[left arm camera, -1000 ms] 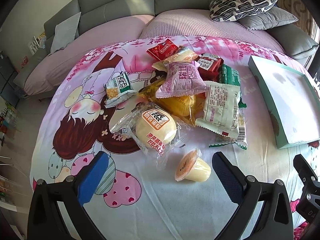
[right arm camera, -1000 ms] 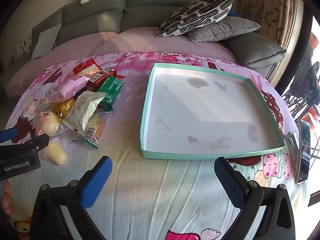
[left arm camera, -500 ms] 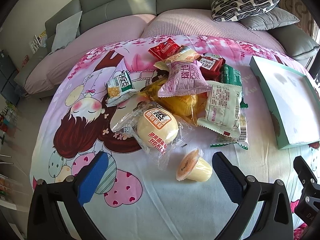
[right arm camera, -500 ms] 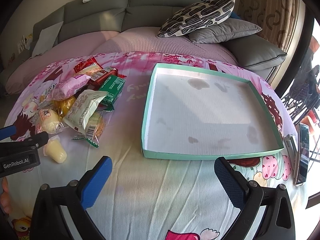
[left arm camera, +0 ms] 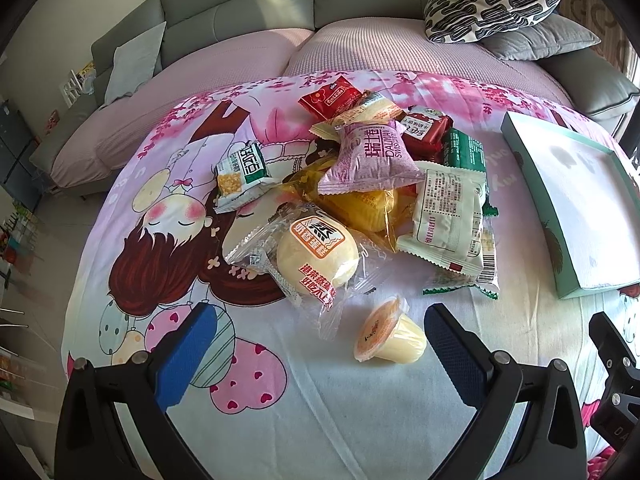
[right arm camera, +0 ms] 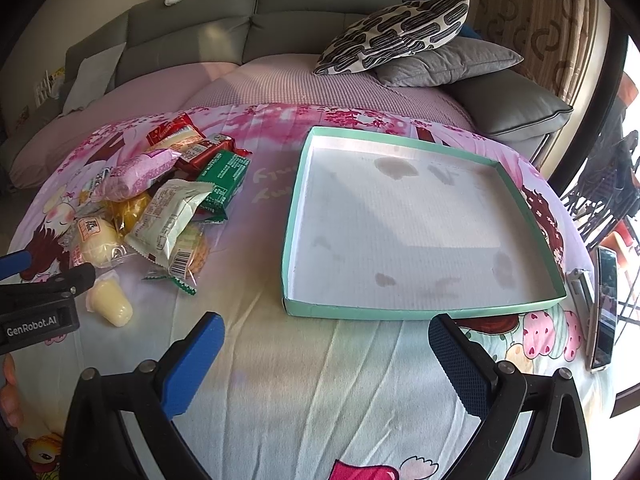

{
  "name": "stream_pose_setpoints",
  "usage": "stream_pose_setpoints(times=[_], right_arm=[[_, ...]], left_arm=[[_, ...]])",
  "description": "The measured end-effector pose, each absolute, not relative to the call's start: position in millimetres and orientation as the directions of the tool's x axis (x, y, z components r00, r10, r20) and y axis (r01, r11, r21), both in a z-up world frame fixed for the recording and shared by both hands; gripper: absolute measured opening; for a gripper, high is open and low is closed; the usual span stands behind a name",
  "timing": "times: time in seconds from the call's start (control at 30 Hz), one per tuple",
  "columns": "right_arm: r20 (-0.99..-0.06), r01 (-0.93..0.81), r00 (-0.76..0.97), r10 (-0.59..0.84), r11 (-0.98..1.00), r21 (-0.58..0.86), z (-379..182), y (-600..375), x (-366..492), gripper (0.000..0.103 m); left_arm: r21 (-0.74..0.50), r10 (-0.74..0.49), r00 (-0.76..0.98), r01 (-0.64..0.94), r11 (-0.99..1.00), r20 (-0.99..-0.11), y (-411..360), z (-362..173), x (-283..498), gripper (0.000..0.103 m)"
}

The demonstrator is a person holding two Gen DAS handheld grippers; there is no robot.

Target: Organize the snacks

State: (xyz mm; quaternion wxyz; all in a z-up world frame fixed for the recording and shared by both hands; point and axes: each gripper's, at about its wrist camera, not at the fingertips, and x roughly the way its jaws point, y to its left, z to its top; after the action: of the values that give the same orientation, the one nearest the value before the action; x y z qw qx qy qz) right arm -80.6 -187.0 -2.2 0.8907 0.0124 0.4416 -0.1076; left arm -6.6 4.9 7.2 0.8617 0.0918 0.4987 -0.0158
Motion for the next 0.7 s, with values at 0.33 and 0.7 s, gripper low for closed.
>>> stream_pose_setpoints(times=[0.33,0.7], right_arm=[[-0.79,0.203,0.586,-0.181,0.976,-0.074,-2.1,-187.0,-80.6,0.103],[-0.789,0.19,0.592,-0.168,0.98,-0.065,-1.7,-185.8,-80.8,0.103]], left_arm=[[0.144,0.068,0.5,0.115,0.983,-0.864,7.0,6.3,-6.3,0.103],[0.129,0.061,0.49,0.106,0.986,-0.87,8.2,4.9,-4.7,0.103]])
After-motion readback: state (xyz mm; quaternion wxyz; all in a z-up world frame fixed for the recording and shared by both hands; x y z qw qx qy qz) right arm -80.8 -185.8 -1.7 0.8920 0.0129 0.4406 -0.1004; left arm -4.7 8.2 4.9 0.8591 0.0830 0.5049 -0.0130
